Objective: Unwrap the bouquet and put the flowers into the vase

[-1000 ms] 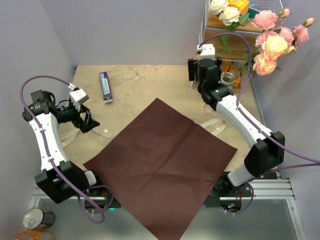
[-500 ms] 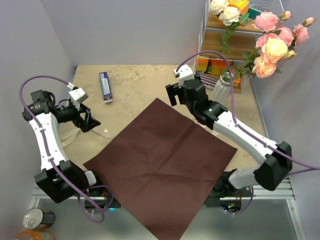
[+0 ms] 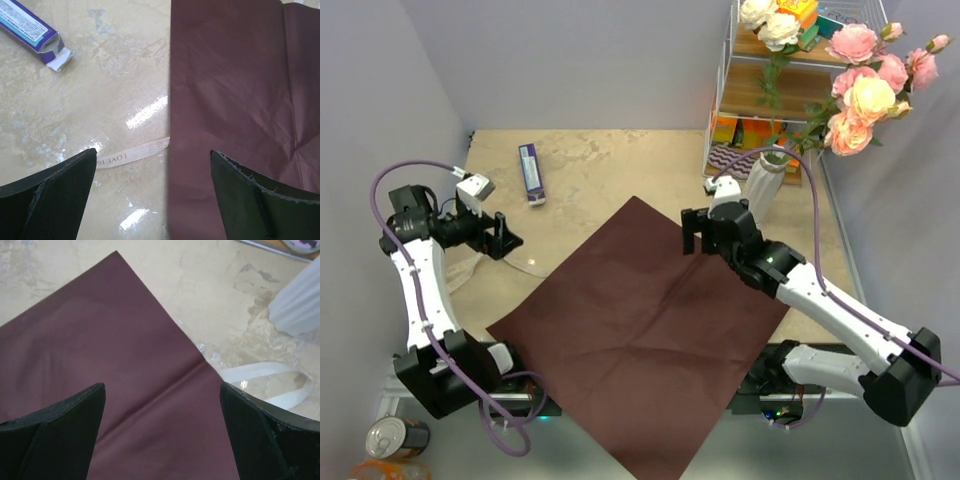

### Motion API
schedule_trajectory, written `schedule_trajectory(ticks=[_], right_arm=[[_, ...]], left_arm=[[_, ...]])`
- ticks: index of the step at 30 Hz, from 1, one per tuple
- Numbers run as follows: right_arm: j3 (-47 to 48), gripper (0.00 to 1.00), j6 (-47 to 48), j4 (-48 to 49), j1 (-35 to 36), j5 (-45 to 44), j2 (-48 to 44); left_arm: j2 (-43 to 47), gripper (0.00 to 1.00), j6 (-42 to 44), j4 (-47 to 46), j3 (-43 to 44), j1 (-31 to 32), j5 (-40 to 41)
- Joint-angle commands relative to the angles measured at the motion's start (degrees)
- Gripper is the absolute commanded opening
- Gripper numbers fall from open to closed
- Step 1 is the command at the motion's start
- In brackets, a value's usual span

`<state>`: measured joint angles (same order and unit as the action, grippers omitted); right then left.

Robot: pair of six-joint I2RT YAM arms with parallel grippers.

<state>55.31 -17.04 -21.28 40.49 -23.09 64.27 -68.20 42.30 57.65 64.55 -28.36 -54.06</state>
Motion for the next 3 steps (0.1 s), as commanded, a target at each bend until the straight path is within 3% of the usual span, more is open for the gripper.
schedule_trajectory(ticks=[1,3], right_arm=[[-2.48,0.99,-1.86,2.3,0.2,3.31,-6.35],[-2.57,0.99,-1.34,1.51,0.29,3.4,-6.35]], left_arm=[[3.51,1.0,-8.11,-8.77,-1.45,1.64,3.17],[3.69,0.99,-9.52,-9.83,-2.32,1.73,3.61]])
